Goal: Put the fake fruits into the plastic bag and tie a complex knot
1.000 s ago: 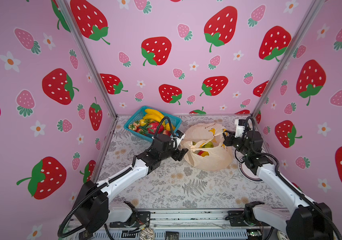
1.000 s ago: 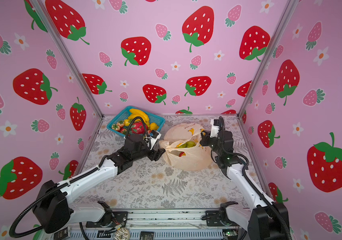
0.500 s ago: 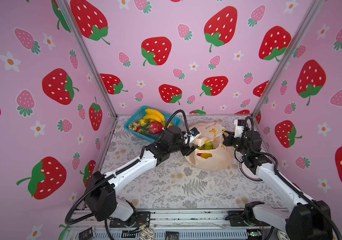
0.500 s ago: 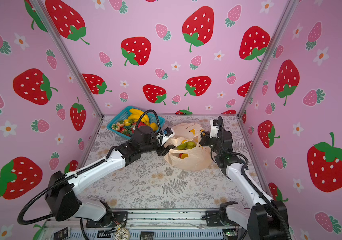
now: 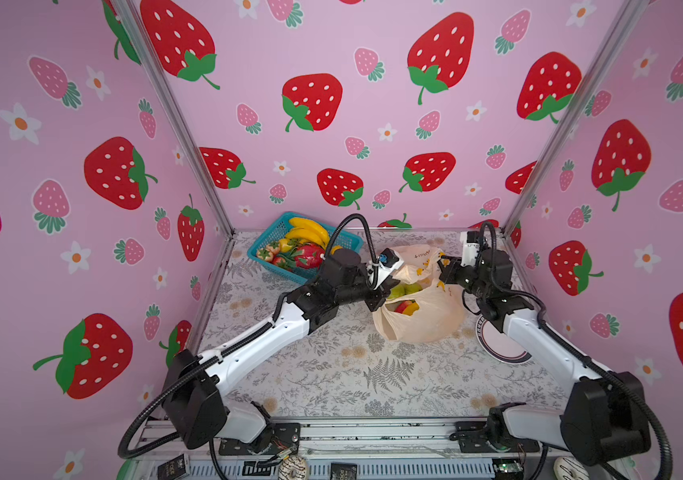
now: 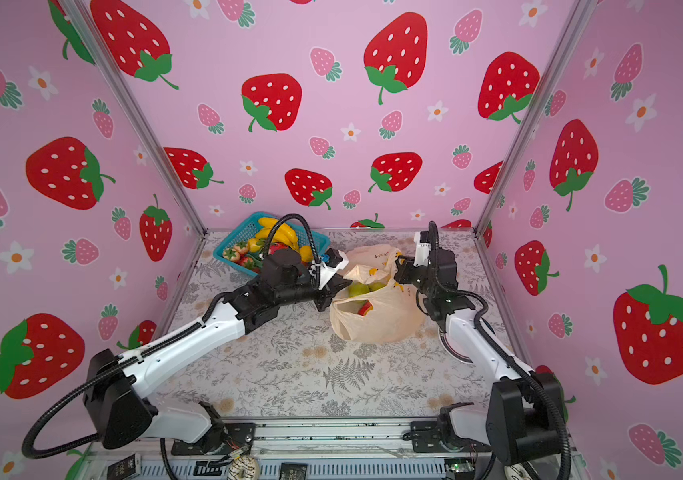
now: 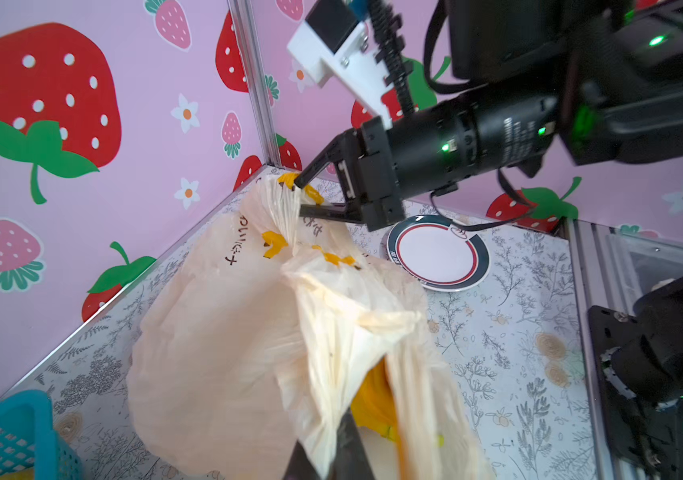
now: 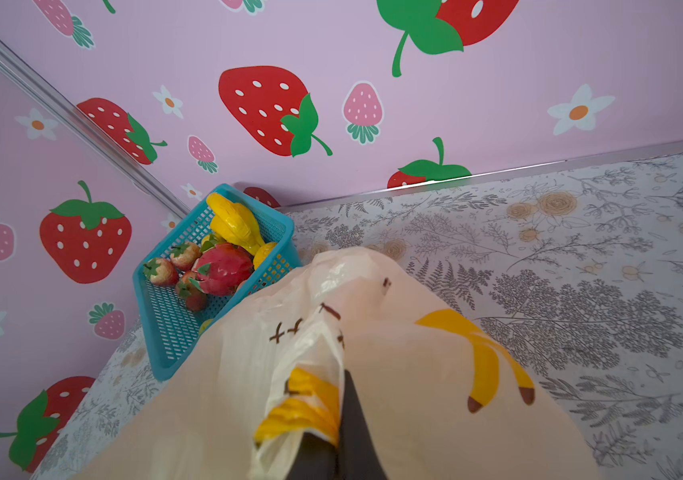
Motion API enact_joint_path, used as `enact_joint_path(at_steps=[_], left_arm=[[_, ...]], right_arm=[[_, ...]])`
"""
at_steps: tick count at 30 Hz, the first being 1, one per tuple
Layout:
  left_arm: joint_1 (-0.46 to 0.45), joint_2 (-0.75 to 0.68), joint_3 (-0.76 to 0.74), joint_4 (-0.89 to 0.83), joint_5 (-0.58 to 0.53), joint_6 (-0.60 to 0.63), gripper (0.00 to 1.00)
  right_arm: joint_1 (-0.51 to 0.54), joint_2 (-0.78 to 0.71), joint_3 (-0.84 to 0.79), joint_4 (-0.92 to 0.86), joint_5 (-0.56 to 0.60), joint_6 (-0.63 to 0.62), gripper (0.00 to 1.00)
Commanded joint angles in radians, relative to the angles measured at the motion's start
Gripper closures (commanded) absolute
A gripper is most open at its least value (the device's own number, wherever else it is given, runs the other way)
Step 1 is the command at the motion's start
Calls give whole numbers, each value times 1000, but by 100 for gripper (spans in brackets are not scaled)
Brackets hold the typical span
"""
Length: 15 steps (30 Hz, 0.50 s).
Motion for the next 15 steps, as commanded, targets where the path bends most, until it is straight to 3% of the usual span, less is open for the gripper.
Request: enact_joint_path(at_steps=[1,3,5,9,11,15], left_arm=[[-5,-110,-54,106,8,-181,100],[-8,-166,-101,152,-27,-269,100],[-9,-217,-158,210,-103,-368,100],[-9,-272,-227,251,-259,-516,100],[-8,-279,-246,258,-280,-554,100],[-8,-274,-242,214,-301,-584,100]], right_arm=[[70,116,132,41,-47,45,100],[118,212,235,30,-79,46,100],[151,302,338,-5,-124,36,93],[179,389,504,-143,-134,-42,68],[188,381,554,-243,-67,-119,51],[203,258,504,-332,171,-267,28]])
